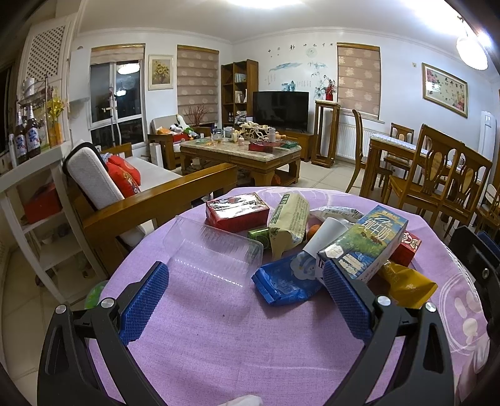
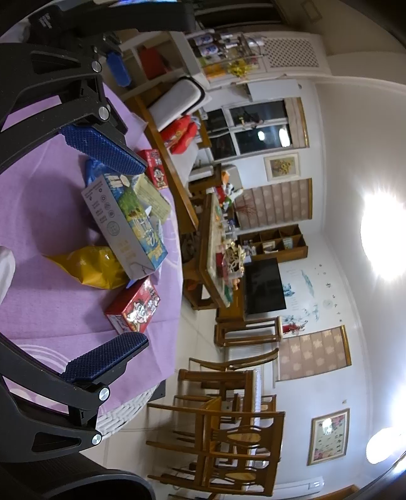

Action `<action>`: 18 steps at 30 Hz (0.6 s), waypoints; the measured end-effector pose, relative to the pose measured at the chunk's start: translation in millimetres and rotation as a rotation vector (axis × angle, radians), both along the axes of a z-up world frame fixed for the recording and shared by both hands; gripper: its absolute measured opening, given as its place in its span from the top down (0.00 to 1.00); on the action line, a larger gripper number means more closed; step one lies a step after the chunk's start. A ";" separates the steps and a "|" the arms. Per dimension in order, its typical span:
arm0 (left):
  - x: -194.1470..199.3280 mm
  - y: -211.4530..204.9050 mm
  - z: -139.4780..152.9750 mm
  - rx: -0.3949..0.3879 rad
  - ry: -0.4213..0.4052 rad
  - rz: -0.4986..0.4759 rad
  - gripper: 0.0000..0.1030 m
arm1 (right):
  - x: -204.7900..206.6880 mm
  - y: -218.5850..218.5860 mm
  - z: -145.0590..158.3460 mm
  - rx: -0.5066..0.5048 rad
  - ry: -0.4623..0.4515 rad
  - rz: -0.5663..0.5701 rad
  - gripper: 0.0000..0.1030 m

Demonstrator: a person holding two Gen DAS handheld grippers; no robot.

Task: Collect trash

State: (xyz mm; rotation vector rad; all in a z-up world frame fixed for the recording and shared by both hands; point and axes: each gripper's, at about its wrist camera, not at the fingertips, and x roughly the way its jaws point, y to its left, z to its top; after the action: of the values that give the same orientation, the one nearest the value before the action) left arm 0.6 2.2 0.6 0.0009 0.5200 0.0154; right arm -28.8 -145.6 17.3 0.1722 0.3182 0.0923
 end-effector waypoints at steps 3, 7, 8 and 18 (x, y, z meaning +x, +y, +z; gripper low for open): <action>1.1 -0.8 -4.1 -0.002 0.006 0.003 0.05 | -0.2 0.2 0.0 0.001 0.000 0.000 0.04; 0.6 -0.7 -5.1 -0.002 0.005 0.003 0.05 | 2.6 5.7 3.5 0.001 0.001 0.003 0.04; 0.3 -1.0 -5.4 -0.001 0.005 0.003 0.05 | 4.5 2.7 5.3 0.001 0.001 0.004 0.04; 1.6 0.5 -4.4 0.002 0.004 0.001 0.05 | 4.2 1.1 4.7 0.003 0.003 0.003 0.04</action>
State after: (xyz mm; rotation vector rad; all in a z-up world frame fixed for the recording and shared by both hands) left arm 2.3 2.7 -3.7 0.0030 0.5244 0.0166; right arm -24.6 -144.5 22.1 0.1747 0.3213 0.0959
